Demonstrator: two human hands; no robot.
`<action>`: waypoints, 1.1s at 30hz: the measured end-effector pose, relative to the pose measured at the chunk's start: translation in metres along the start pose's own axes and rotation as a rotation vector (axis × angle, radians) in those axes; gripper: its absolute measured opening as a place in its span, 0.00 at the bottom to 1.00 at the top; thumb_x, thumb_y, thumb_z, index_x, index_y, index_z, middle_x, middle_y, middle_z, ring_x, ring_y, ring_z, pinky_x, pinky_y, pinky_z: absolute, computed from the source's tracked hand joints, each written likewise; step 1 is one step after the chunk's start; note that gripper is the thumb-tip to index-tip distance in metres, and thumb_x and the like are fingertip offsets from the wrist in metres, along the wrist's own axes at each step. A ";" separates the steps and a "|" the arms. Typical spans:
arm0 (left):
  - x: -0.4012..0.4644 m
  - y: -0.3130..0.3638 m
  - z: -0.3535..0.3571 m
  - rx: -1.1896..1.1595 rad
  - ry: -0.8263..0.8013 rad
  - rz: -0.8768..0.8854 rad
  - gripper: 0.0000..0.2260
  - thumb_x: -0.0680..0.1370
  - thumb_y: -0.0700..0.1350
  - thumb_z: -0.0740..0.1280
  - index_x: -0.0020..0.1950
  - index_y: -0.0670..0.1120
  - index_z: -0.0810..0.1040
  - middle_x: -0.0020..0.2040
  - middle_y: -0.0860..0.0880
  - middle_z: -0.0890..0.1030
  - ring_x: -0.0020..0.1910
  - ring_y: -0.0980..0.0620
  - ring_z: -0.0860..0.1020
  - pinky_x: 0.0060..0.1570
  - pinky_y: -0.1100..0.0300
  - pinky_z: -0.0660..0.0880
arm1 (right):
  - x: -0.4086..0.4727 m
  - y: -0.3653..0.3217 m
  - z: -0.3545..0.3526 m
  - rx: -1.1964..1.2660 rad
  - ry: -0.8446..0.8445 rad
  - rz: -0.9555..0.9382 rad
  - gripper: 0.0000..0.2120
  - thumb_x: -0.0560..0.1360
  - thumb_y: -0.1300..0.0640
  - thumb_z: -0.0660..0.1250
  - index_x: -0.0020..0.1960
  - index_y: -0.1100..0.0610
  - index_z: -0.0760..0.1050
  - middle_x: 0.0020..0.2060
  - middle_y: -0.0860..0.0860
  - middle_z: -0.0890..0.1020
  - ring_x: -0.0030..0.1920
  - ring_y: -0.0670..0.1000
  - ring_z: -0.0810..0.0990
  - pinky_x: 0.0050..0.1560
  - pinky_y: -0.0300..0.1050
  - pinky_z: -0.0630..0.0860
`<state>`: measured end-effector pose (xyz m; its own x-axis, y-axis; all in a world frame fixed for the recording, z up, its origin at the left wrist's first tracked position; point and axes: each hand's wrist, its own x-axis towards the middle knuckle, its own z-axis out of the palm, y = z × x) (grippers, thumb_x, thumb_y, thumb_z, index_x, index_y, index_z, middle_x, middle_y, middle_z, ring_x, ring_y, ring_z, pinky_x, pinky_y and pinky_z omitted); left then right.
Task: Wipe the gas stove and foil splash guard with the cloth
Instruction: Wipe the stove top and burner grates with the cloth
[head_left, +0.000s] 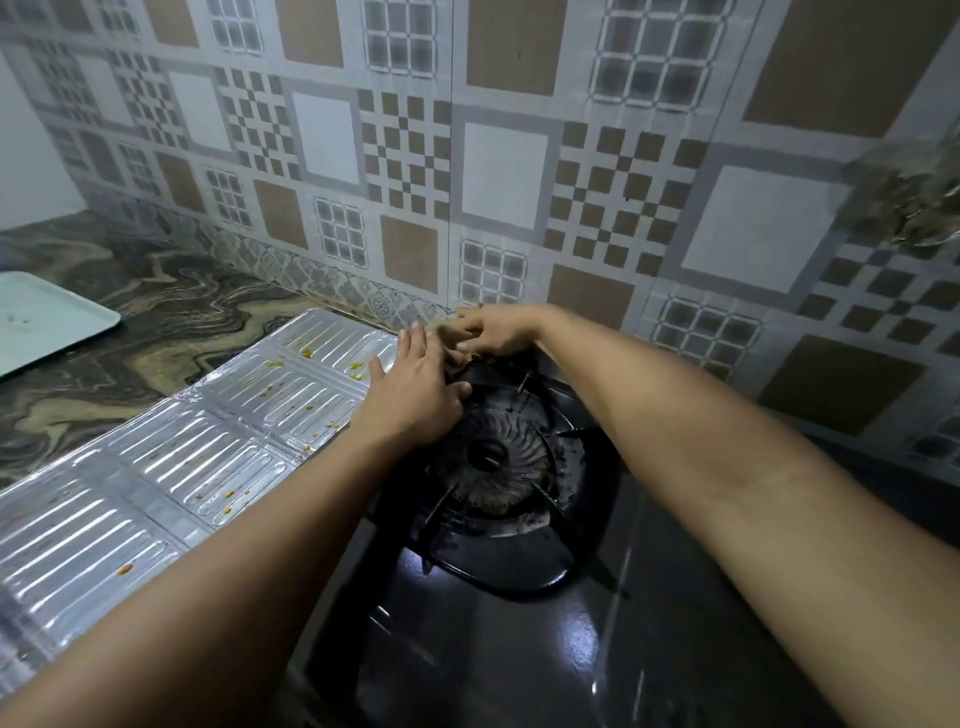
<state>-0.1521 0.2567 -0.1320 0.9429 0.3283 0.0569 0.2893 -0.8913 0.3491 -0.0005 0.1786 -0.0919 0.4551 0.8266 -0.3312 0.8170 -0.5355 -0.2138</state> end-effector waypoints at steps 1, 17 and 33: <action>-0.001 0.000 0.000 0.016 -0.004 0.003 0.34 0.81 0.53 0.59 0.79 0.42 0.47 0.80 0.43 0.44 0.79 0.46 0.44 0.74 0.39 0.46 | -0.006 0.006 0.001 0.034 0.019 0.038 0.21 0.82 0.55 0.59 0.74 0.51 0.64 0.74 0.53 0.65 0.72 0.56 0.65 0.71 0.49 0.58; -0.037 0.007 -0.024 0.105 0.201 -0.164 0.31 0.72 0.66 0.67 0.62 0.42 0.76 0.65 0.40 0.76 0.69 0.40 0.69 0.67 0.39 0.64 | -0.205 0.054 0.065 0.134 0.173 0.367 0.09 0.77 0.54 0.66 0.56 0.45 0.79 0.54 0.49 0.75 0.55 0.53 0.74 0.61 0.52 0.71; -0.106 -0.027 -0.047 -0.261 -0.137 -0.024 0.19 0.80 0.54 0.62 0.61 0.42 0.78 0.54 0.41 0.81 0.55 0.42 0.78 0.51 0.57 0.72 | -0.289 -0.108 0.104 0.042 0.026 0.258 0.13 0.76 0.54 0.65 0.59 0.47 0.79 0.47 0.42 0.78 0.49 0.47 0.75 0.51 0.47 0.74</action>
<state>-0.2676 0.2608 -0.1038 0.9548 0.2874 -0.0754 0.2766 -0.7670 0.5790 -0.2571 -0.0206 -0.0689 0.6562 0.6654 -0.3560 0.6573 -0.7357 -0.1635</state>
